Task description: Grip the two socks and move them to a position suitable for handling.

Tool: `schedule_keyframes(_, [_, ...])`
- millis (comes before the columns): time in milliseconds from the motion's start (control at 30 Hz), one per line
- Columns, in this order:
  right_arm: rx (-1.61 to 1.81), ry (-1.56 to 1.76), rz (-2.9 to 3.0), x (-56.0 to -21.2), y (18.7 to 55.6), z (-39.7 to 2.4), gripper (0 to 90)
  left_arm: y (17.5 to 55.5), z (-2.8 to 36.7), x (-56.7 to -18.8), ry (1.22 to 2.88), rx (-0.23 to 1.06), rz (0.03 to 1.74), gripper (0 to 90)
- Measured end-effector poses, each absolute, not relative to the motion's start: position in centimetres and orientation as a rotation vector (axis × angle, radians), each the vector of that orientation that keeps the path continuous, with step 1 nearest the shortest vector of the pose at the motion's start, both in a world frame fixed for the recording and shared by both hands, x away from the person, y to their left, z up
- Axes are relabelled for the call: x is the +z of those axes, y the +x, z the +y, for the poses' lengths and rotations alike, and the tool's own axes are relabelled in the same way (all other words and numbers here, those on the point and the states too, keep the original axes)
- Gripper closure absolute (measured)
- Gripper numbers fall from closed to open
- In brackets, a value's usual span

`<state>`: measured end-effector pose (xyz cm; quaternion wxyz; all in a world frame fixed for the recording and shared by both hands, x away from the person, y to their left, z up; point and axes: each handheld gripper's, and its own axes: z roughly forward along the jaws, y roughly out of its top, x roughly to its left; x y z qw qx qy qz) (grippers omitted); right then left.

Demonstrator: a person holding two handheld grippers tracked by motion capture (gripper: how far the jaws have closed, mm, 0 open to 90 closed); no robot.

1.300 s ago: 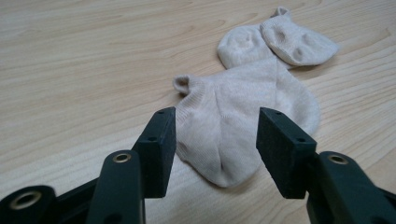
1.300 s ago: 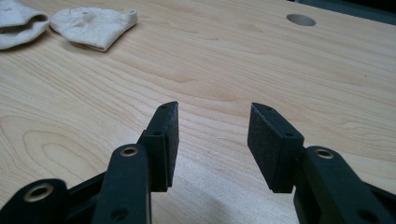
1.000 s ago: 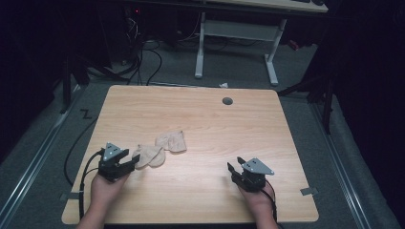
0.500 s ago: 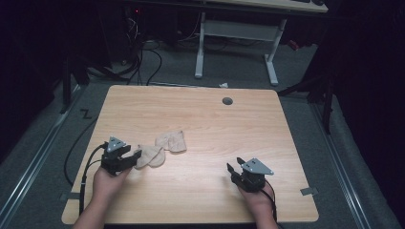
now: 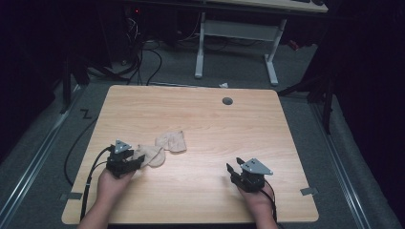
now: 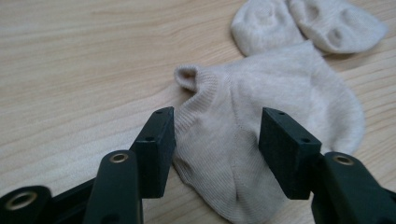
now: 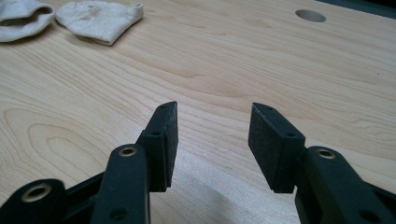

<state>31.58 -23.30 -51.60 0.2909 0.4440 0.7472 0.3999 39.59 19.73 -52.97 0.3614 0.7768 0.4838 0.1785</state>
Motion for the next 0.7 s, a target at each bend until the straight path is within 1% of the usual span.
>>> schedule_keyframes(300, [1.064,1.184,1.995,-51.7,31.6,-23.2,53.4,39.2,19.7,-53.2,2.013,0.497,1.242,53.2])
schedule_keyframes(333, [1.063,1.185,1.998,-51.7,31.6,-23.2,53.4,39.1,19.7,-53.3,2.012,0.503,1.238,57.6])
schedule_keyframes(367, [1.063,1.185,1.998,-51.7,31.6,-23.2,53.4,39.0,19.6,-53.3,2.014,0.506,1.234,57.6])
schedule_keyframes(400, [1.063,1.189,1.999,-51.7,31.6,-23.2,53.4,39.0,19.6,-53.3,2.013,0.503,1.230,63.0])
schedule_keyframes(433, [1.063,1.189,1.999,-51.7,31.6,-23.2,53.4,38.9,19.5,-53.3,2.013,0.503,1.225,63.0])
schedule_keyframes(500, [1.063,1.190,1.999,-51.7,31.6,-23.2,53.4,38.8,19.4,-53.3,2.012,0.506,1.218,67.4])
schedule_keyframes(533, [1.062,1.190,2.000,-51.7,31.6,-23.1,53.5,38.6,19.2,-53.3,2.013,0.509,1.210,71.9])
schedule_keyframes(567, [1.063,1.188,1.999,-51.7,31.6,-23.1,53.5,38.6,19.2,-53.3,2.015,0.510,1.206,74.1])
schedule_keyframes(700, [1.064,1.188,2.000,-51.7,31.6,-23.2,53.7,38.4,19.0,-53.4,2.020,0.515,1.192,79.4])
